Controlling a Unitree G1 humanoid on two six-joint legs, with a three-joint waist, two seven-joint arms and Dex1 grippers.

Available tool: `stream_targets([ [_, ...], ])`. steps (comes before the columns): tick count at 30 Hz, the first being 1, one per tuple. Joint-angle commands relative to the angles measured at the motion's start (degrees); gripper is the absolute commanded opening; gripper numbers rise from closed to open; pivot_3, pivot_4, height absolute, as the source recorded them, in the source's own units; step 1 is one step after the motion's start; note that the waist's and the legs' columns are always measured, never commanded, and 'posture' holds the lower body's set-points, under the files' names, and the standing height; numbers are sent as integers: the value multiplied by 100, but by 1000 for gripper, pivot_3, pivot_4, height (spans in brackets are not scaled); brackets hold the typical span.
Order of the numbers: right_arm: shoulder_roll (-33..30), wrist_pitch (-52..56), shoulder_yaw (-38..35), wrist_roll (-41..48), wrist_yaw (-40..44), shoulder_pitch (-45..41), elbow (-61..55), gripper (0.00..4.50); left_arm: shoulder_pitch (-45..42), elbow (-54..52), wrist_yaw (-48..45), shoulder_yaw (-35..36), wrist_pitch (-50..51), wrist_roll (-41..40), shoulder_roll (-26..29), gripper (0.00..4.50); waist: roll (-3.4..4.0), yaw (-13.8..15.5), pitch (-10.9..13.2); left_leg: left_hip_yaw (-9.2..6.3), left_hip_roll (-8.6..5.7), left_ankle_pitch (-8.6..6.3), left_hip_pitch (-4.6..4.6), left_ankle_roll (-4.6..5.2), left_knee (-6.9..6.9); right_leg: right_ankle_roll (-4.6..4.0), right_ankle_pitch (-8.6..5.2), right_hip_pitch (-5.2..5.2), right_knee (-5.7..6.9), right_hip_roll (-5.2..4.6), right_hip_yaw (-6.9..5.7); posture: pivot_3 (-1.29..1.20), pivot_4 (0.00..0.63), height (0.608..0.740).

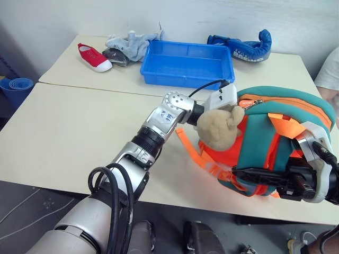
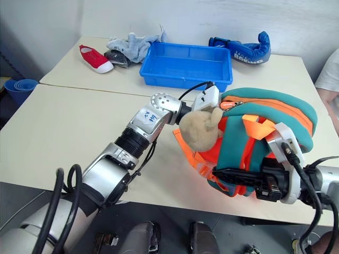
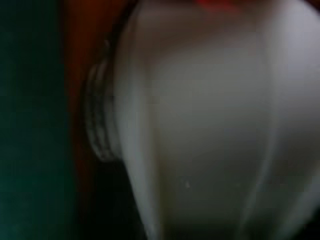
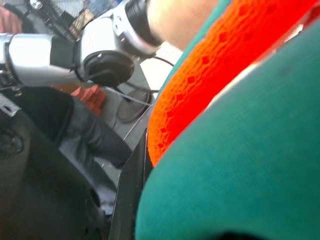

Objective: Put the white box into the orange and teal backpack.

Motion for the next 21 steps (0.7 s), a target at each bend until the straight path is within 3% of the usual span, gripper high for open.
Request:
stream_targets([
  [1,138,-154,17,-71,-84,39,-233,0,-3,-219,-215,449,-367,-378,95,2916,1,-5,0,0,0,0,2,0,0,0,0,0,2,0,0,0,150,740],
  [3,201,-201,10,-127,-129,59,-254,0,78,-257,-467,633,-528,-523,240,3489,3,-27,-1,0,2,2,3,-4,0,0,0,0,5,2,0,0,150,740],
  [5,275,-252,-11,-231,-161,91,-252,0,161,-117,-1062,822,-826,-633,731,4035,5,-50,-1,2,2,8,5,-13,0,-1,0,-1,10,3,2,0,150,740],
  [13,476,-387,-122,-457,-171,178,-117,0,475,640,-2730,1123,-2035,-717,1970,4035,9,-65,-3,2,-1,11,7,-19,3,-6,-3,0,16,1,-6,0,150,740],
  [21,396,-373,33,-717,64,143,-23,0,1318,-1727,-2060,1150,-1296,-1438,1484,4035,9,7,-3,-2,-4,7,-4,-11,19,5,3,11,29,-7,-5,0,150,740],
])
